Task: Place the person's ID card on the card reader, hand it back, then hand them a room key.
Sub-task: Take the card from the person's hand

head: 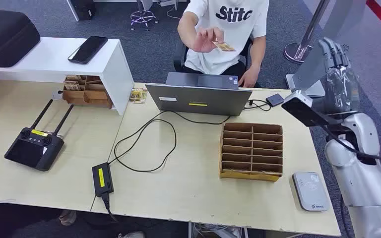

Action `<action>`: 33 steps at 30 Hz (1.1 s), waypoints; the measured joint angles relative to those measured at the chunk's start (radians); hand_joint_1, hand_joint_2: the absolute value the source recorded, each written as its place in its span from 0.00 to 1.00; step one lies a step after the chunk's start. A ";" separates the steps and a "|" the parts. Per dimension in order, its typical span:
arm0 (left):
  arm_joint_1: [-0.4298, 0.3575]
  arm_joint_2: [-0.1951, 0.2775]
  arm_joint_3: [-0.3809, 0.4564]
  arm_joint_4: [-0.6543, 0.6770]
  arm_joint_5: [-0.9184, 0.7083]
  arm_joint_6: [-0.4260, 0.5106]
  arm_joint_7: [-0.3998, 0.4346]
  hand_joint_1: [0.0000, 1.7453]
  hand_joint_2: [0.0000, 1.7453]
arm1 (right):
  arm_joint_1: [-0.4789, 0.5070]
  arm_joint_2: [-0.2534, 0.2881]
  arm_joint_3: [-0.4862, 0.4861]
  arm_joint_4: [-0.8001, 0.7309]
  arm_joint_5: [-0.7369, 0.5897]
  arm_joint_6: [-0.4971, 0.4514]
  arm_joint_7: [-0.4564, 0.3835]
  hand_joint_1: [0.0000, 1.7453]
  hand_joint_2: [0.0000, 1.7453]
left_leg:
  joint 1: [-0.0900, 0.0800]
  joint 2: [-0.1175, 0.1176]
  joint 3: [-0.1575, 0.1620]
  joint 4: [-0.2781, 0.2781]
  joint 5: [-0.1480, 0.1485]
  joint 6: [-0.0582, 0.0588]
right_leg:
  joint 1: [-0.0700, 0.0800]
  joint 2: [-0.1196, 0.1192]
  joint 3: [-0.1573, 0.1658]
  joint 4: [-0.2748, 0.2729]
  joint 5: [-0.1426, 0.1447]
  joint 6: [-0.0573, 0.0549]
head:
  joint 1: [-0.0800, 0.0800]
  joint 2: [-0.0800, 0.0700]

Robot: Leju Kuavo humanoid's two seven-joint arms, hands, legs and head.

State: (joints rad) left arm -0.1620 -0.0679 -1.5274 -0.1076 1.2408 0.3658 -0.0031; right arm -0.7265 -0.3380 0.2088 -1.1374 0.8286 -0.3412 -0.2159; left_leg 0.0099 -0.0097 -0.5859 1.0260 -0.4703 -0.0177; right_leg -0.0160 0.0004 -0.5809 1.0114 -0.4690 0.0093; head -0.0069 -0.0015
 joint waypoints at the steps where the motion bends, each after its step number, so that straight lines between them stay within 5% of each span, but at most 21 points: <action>1: 0.000 0.000 0.000 0.000 -0.001 0.000 0.000 0.00 0.00 | -0.013 0.000 0.006 0.016 0.000 0.000 0.001 0.00 1.00 | 0.000 0.000 0.000 0.000 0.000 0.000 | 0.000 0.000 0.000 0.000 0.000 0.000 | 0.000 0.000; 13: -0.004 0.001 0.000 0.000 -0.043 -0.008 0.033 0.00 0.00 | -0.307 0.027 0.120 0.481 0.043 0.051 0.126 0.00 1.00 | 0.000 -0.001 -0.002 0.000 0.000 0.000 | 0.000 -0.001 -0.001 0.000 0.000 0.000 | 0.000 0.000; 27: -0.009 0.005 0.000 0.000 -0.028 -0.002 0.027 0.00 0.00 | -0.339 0.068 0.107 0.672 -0.025 0.045 0.129 0.00 1.00 | 0.000 -0.001 -0.003 0.000 0.000 0.000 | 0.000 -0.001 -0.002 0.000 0.000 0.000 | 0.000 0.000; 28: -0.010 0.005 0.000 0.000 -0.027 -0.002 0.027 0.00 0.00 | -0.339 0.069 0.107 0.676 -0.027 0.045 0.127 0.04 1.00 | 0.000 -0.001 -0.003 0.000 0.000 0.000 | 0.000 -0.001 -0.002 0.000 0.000 0.000 | 0.000 0.000; 32: -0.010 0.006 0.000 0.000 -0.025 0.001 0.028 0.00 0.00 | -0.340 0.079 0.098 0.689 -0.039 0.046 0.114 0.74 1.00 | 0.000 -0.001 -0.003 0.000 0.000 0.000 | 0.000 -0.001 -0.002 0.000 0.000 0.000 | 0.000 0.000; 33: -0.010 0.006 0.000 0.000 -0.025 0.001 0.028 0.00 0.00 | -0.340 0.082 0.094 0.690 -0.042 0.045 0.111 0.77 1.00 | 0.000 -0.001 -0.003 0.000 0.000 0.000 | 0.000 -0.001 -0.002 0.000 0.000 0.000 | 0.000 0.000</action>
State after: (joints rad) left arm -0.1719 -0.0616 -1.5274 -0.1076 1.2160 0.3671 0.0254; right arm -1.0664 -0.2557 0.3031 -0.4472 0.7861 -0.2958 -0.1050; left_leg 0.0097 -0.0111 -0.5885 1.0263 -0.4703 -0.0177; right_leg -0.0159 -0.0007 -0.5826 1.0115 -0.4689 0.0095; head -0.0073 -0.0015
